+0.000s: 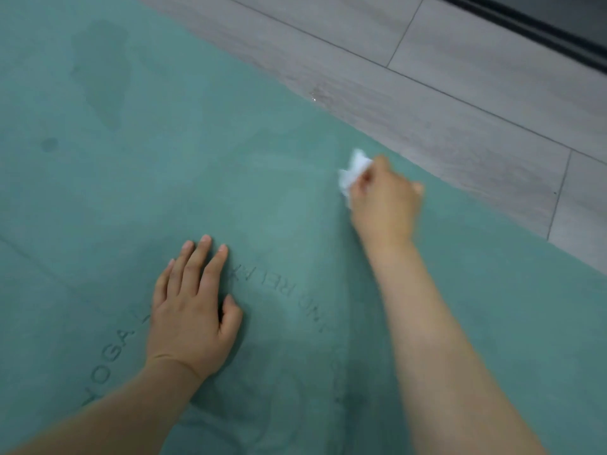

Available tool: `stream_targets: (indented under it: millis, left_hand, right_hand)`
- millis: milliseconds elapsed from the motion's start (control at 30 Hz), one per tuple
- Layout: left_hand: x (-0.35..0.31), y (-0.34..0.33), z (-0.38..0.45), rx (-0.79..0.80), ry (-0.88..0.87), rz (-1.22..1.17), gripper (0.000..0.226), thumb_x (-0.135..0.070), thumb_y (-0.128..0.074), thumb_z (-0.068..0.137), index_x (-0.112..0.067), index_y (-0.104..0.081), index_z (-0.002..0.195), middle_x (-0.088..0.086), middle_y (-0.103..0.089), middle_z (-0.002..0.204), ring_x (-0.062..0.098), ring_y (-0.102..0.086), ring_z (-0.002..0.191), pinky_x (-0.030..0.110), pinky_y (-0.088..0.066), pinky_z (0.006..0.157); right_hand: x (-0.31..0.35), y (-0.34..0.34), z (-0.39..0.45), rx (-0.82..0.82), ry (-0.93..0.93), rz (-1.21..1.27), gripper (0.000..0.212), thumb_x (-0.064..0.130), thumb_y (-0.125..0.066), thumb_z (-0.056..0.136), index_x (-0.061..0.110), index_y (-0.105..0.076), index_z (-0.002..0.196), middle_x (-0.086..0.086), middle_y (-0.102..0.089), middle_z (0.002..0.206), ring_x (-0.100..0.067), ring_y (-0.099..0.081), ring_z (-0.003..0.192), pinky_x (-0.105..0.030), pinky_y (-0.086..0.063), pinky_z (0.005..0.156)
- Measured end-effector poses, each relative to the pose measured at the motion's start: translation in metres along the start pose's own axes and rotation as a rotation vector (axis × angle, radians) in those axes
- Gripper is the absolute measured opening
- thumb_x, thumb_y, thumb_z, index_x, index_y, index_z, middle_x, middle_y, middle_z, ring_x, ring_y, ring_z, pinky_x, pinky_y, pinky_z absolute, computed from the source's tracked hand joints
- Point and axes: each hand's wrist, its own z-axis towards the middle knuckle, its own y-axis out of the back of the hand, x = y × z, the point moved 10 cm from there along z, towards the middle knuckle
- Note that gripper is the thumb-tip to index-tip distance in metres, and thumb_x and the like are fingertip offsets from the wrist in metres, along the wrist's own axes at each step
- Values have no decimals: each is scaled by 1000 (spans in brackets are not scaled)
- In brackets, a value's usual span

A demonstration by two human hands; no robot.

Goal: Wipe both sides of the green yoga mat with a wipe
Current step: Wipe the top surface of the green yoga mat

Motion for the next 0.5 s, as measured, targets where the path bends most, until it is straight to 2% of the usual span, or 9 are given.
stream_targets:
  millis: [67,133,200,267,300,333,400,433,500]
  left_hand:
    - [-1,1,1,-2,-1,1,69,-33,-37,80,-10,-46,144,12,-38,154,31,-29,145,40,-12,118]
    - [-1,0,2,10,3,-1,69,-33,-36,80,-9,-46,144,12,-38,154,31,-29,144,42,-14,118]
    - [0,-1,0,17,4,-4,69,-33,-36,80,-9,-45,145,12,-37,155,31,-29,145,43,-15,118]
    - [-1,0,0,11,2,1,69,-33,-36,81,-10,-45,145,12,-37,155,31,-28,145,43,-15,118]
    - [-1,0,1,7,1,2,69,-34,-36,80,-10,-45,145,11,-37,155,31,-29,145,43,-15,118]
    - [-2,1,1,6,-2,2,69,-34,-36,80,-10,-45,145,12,-38,155,31,-29,145,43,-16,117]
    - [-2,1,1,4,-7,5,69,-33,-36,80,-10,-45,144,12,-38,155,31,-29,145,43,-16,117]
    - [-1,1,1,-1,-6,8,69,-33,-37,80,-10,-45,144,12,-38,155,31,-29,145,42,-15,117]
    - [-1,0,0,-3,-7,12,69,-33,-37,80,-10,-45,144,12,-38,155,30,-29,145,41,-14,117]
  right_hand:
    - [-89,32,-29,-99,-234,-43,24,36,-45,89,14,-52,94,-19,-67,85,-36,-62,83,-38,-33,76]
    - [-145,56,-58,-182,-417,-52,17,30,-50,90,13,-50,92,-22,-67,85,-38,-61,81,-39,-32,79]
    - [-141,59,-55,-225,-467,-95,22,31,-50,91,9,-51,98,-24,-66,88,-39,-61,83,-40,-34,80]
    - [-101,26,-24,-207,-463,47,28,38,-51,89,13,-52,101,-19,-67,85,-36,-64,81,-39,-42,77]
    - [-80,-19,6,-129,-400,33,27,44,-50,86,20,-51,98,-10,-66,77,-31,-64,74,-38,-46,73]
    - [-66,-92,52,-43,-257,-49,27,51,-47,81,28,-47,94,-1,-61,67,-26,-62,67,-41,-46,70]
    - [8,-169,110,-70,3,-124,36,64,-44,74,33,-38,90,4,-47,56,-22,-56,62,-43,-32,66]
    - [53,-167,112,-52,105,-86,34,63,-47,75,33,-37,89,5,-45,55,-23,-54,63,-44,-28,67]
    - [121,-85,71,100,276,45,25,48,-51,86,27,-45,96,1,-51,66,-28,-51,71,-41,-27,72]
